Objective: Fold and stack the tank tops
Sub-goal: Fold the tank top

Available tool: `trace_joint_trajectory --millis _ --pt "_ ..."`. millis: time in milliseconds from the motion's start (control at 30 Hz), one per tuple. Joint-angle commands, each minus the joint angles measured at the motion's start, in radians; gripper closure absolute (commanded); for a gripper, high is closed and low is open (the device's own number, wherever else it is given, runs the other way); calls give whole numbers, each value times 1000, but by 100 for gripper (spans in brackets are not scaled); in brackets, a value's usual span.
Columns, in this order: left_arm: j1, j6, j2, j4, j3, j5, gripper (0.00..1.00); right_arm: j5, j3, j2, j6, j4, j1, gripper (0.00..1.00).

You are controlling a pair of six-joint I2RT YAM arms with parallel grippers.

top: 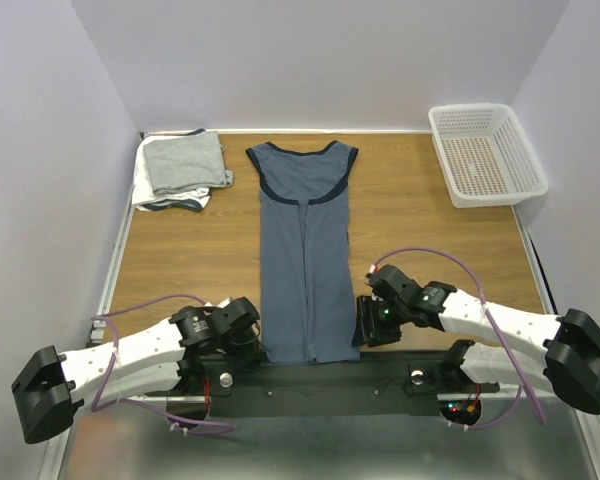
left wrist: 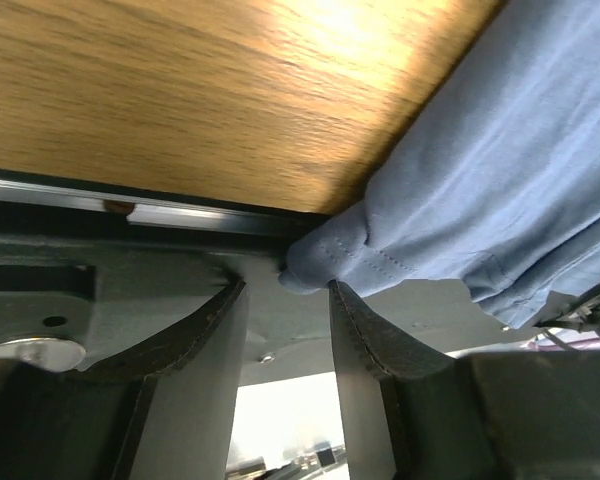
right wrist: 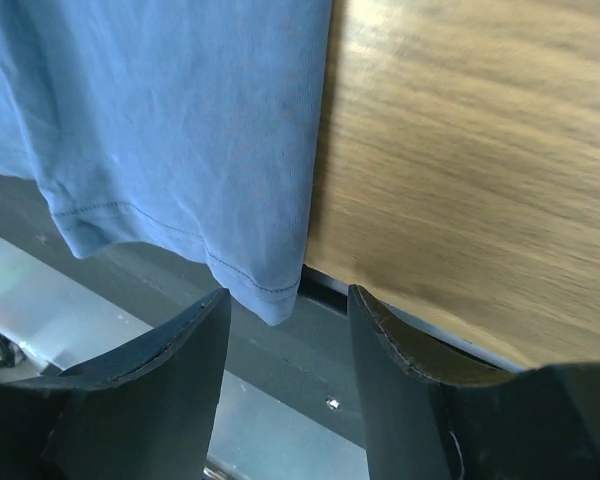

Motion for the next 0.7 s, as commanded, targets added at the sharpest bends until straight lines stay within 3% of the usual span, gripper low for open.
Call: trace_joint_trajectory --millis 0,533,667 --pt "4 -1 8 5 -9 -16 51 -23 -16 10 26 38 31 44" --pt "4 -10 -6 37 -20 -62 56 -16 -58 51 110 135 97 44" --pt "5 -2 -2 58 -30 -69 56 -9 -55 71 116 152 97 55"
